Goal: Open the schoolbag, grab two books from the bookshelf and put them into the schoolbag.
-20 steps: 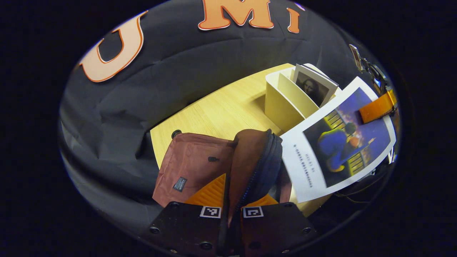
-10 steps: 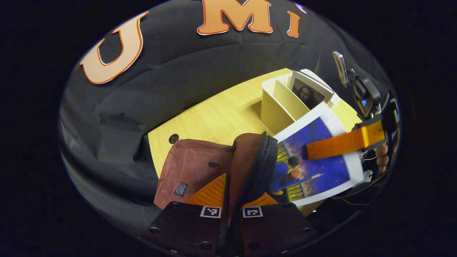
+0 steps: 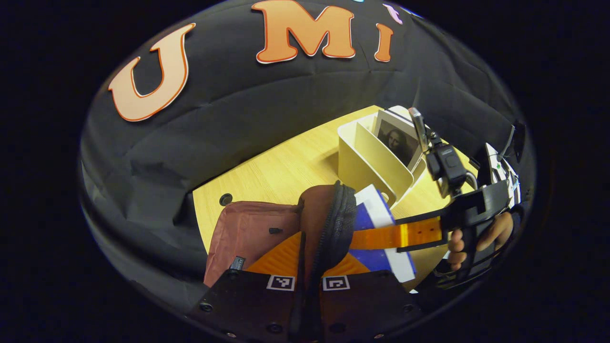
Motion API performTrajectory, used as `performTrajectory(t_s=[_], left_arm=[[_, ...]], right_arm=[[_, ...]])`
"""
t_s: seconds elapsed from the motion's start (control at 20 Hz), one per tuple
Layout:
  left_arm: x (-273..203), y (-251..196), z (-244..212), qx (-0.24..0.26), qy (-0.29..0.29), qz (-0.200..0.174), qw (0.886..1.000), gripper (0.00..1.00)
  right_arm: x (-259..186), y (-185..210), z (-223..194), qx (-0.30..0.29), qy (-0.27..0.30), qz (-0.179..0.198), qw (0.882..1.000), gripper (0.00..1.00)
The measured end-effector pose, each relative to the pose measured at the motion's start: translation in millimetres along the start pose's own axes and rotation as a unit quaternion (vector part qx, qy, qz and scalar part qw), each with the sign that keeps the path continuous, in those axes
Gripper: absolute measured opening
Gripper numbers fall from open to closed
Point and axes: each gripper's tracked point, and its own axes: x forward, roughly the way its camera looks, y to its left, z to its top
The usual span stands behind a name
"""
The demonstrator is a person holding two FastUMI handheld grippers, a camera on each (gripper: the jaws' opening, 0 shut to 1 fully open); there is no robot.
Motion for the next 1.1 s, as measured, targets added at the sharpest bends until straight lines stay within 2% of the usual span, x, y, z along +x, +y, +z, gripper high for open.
performTrajectory(t_s=[0.3, 0.4, 0.45, 0.5, 0.6, 0.65, 0.7, 0.75, 0.8, 0.85, 0.9, 1.1], left_arm=[[-1.8, -14.1, -7.6, -0.024, -0.008, -0.017, 1.0, 0.07], [-3.5, -14.7, -7.4, -0.017, -0.009, -0.007, 1.0, 0.07], [-2.8, -14.7, -5.6, -0.01, -0.009, 0.0, 1.0, 0.02], [-1.7, -15.1, -8.2, -0.009, -0.008, 0.003, 1.0, 0.07], [-1.0, -11.5, -6.7, -0.025, -0.01, 0.005, 1.0, 0.07], [-1.9, -7.7, -6.3, -0.033, -0.009, 0.01, 0.999, 0.07], [0.0, -4.0, -7.6, -0.041, -0.009, 0.013, 0.999, 0.07], [0.9, -1.3, -7.0, -0.048, -0.011, 0.015, 0.999, 0.07], [1.2, -1.3, -7.1, -0.052, -0.012, 0.017, 0.998, 0.07], [2.3, -2.4, -8.7, -0.054, -0.009, 0.021, 0.998, 0.07], [1.9, -2.6, -8.7, -0.052, -0.009, 0.026, 0.998, 0.07], [7.2, -9.3, -7.3, -0.045, -0.007, 0.04, 0.998, 0.07]], right_arm=[[49.4, -13.2, -8.2, -0.007, -0.02, -0.025, 0.999, 0.37], [60.5, -16.4, -13.8, -0.02, -0.021, -0.026, 0.999, 0.38], [64.4, -15.3, -17.3, -0.027, -0.016, -0.023, 0.999, 0.38], [64.4, -14.0, -20.3, -0.025, -0.011, -0.025, 0.999, 0.39], [63.3, -17.4, -23.9, -0.025, 0.003, -0.046, 0.999, 0.4], [61.4, -24.7, -27.8, -0.033, 0.018, -0.068, 0.997, 0.42], [64.1, -34.5, -30.9, -0.048, 0.032, -0.089, 0.994, 0.36], [57.9, -38.8, -35.1, -0.064, 0.045, -0.1, 0.992, 0.39], [48.5, -42.1, -41.0, -0.079, 0.053, -0.108, 0.99, 0.56], [38.8, -48.3, -43.9, -0.092, 0.061, -0.121, 0.986, 0.66], [30.5, -50.5, -42.4, -0.1, 0.053, -0.128, 0.985, 0.95], [4.2, -51.1, -38.1, -0.115, 0.068, -0.133, 0.982, 0.96]])
